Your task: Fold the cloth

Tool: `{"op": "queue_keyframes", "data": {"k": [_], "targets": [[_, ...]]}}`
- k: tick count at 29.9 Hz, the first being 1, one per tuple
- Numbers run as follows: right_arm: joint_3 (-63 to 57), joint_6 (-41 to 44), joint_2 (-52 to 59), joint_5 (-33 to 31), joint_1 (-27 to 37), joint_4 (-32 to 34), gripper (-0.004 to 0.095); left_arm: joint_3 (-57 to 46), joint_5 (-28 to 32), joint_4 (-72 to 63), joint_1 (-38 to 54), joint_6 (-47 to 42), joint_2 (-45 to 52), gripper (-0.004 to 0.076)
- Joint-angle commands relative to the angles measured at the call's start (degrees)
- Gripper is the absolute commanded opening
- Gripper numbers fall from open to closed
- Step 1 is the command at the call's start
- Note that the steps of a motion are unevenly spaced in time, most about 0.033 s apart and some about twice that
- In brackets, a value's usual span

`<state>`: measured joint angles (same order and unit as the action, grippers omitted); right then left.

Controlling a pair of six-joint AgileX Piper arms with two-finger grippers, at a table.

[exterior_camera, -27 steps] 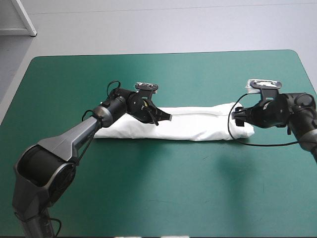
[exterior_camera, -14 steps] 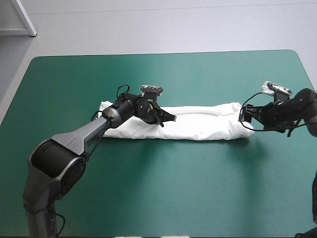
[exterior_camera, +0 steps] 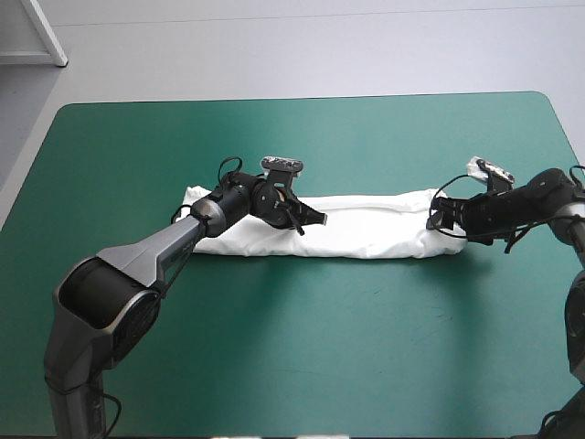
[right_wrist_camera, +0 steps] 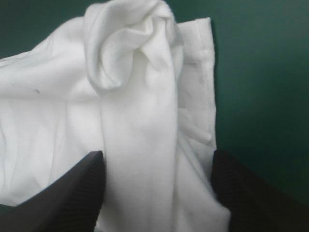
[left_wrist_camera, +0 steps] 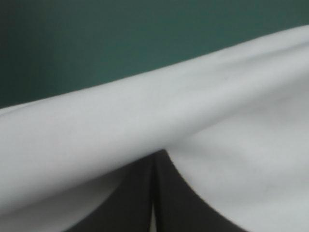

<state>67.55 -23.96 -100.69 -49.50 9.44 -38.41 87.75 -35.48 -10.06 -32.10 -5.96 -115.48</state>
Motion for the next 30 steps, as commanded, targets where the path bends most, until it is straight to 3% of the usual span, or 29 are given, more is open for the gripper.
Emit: {"op": "queue_keyframes", "data": {"k": [1,6,14,20,23,30], "targets": [[1.18,-1.34,1.39,0.58,-0.97,-2.20,0.0487,0.77,-1.73,-0.84,-0.83,-1.22,1.40,-0.0010],[1.13,-1.84,-1.30,0.99,-2.60,-1.84,0.0454,0.77,-2.11,-0.84,-0.83,-1.22,1.40,-0.0010],[1.05,-2.51,-2.04,4.81,-2.85,-1.15,-0.0019,0.77,-1.27,-0.84,-0.83,-1.22,1.40,-0.0010],[2.09,-3.54,2.87,3.15,-2.85,-3.40,-0.0014,0.77,-1.43,-1.05,-0.83,-1.22,1.40,-0.0010],[4.11,-6.40,6.40,-1.05,-3.34,-7.56,-0.0014,0.77,-1.92,-1.99,-0.83,-1.22,1.40,-0.0010],[11.95,-1.18,12.13,-3.74,-10.98,-6.58,-0.0014,0.77,-2.35,-4.30,-0.83,-0.30,1.40,-0.0010]]}}
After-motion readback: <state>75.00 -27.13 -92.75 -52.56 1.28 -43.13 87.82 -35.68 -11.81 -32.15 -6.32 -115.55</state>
